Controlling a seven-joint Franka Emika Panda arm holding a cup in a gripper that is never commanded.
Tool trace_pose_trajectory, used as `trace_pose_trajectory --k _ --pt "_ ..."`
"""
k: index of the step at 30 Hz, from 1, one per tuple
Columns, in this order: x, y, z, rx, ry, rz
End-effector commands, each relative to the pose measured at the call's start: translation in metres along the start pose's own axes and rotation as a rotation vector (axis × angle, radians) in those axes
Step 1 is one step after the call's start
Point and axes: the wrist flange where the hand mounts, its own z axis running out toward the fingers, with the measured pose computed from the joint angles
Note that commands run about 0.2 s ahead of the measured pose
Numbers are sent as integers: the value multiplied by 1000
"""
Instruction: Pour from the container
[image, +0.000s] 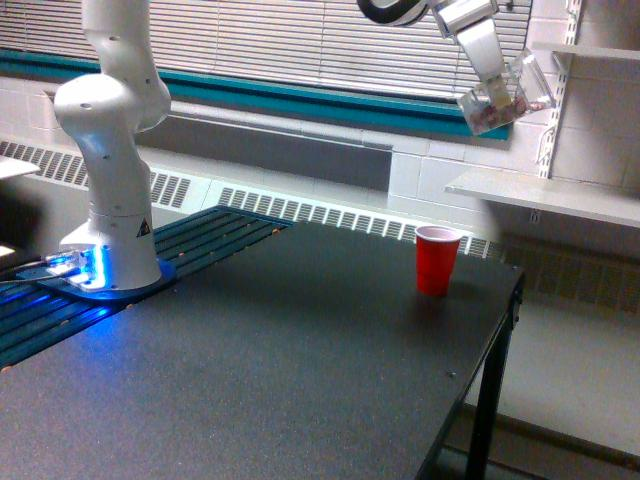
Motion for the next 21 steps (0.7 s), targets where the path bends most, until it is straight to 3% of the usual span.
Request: trace_pose_trajectory --k 1,15,21 --pt "-1 -1 -1 0 1 -2" --pt "-32 -17 6 13 -19 -63" --pt "-59 -20 15 14 -56 -105"
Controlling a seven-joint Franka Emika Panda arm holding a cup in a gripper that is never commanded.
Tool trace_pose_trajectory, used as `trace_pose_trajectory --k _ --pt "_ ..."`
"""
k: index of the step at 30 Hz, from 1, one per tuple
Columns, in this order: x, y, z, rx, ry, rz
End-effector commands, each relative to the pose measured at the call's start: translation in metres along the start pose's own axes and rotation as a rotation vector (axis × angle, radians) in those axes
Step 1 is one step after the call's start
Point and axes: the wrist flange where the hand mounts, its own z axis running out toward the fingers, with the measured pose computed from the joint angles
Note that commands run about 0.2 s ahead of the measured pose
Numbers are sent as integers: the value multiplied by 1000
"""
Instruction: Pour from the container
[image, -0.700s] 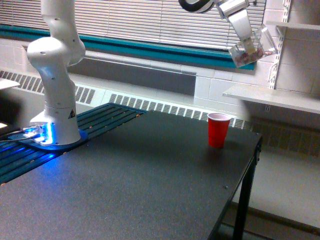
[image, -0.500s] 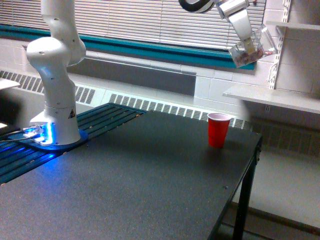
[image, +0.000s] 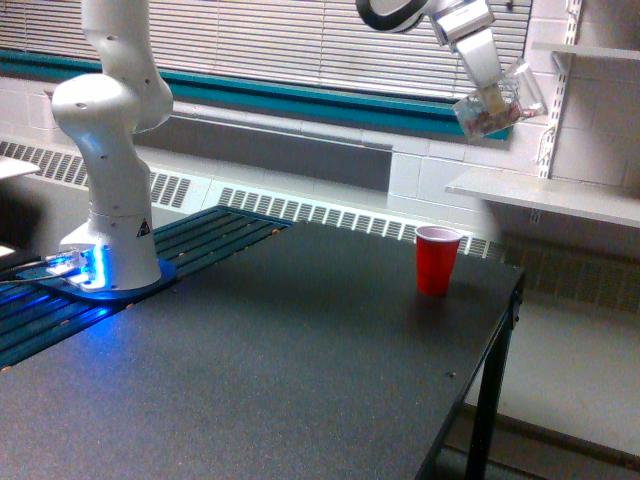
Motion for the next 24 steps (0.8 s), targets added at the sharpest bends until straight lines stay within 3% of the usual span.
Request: trace_pose_trajectory --k 1,10,24 --pt "-29 -9 6 12 -29 -51" --pt "-73 -10 26 6 -110 -117" --pt "-123 -18 56 35 -221 -200"
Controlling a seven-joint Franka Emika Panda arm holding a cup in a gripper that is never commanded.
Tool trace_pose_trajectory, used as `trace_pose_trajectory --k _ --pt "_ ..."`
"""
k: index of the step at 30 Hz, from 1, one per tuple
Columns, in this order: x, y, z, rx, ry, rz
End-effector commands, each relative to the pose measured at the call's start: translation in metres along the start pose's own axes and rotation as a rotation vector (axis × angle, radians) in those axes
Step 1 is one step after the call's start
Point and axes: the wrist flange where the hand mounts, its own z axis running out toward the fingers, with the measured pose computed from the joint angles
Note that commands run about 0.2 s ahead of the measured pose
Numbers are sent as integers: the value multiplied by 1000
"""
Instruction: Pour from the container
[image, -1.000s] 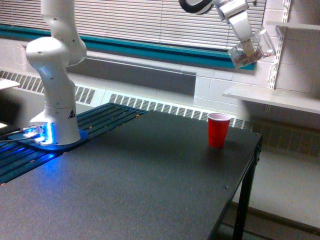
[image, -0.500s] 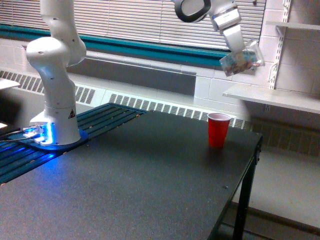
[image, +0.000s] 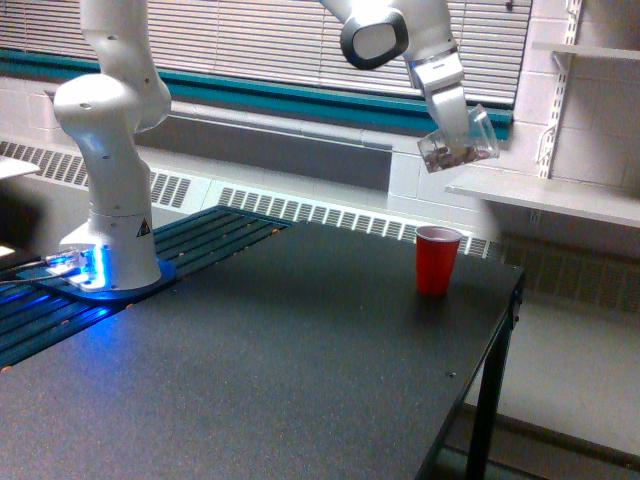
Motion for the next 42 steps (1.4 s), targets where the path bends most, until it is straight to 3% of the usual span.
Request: trace_pose_trajectory --k 1,12,27,42 --pt "-18 -8 14 14 -41 -95" --pt "-52 -6 40 15 -147 -129" --pt "-82 3 52 -10 -266 -171" --pt "-90 13 64 -56 -377 -197"
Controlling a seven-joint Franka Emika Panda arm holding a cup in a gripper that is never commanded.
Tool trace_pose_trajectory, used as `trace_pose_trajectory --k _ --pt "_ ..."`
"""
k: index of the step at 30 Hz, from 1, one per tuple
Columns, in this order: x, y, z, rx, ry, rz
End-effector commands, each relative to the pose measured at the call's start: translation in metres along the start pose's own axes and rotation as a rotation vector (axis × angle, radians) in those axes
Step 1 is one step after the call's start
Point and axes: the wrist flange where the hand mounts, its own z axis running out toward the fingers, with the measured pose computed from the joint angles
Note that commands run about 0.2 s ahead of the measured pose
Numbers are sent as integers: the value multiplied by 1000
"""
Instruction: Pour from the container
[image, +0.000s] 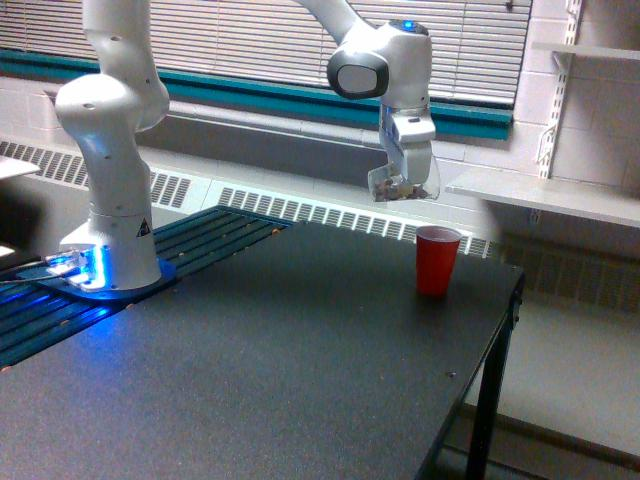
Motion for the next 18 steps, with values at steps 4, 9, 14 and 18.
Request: trace_pose_trajectory --k 4,9,14,18 --pt "4 2 5 -17 -50 -39" --pt "11 5 7 -35 -77 -41" --pt "19 9 9 -54 -94 -48" --pt "24 10 9 -65 -111 -56"
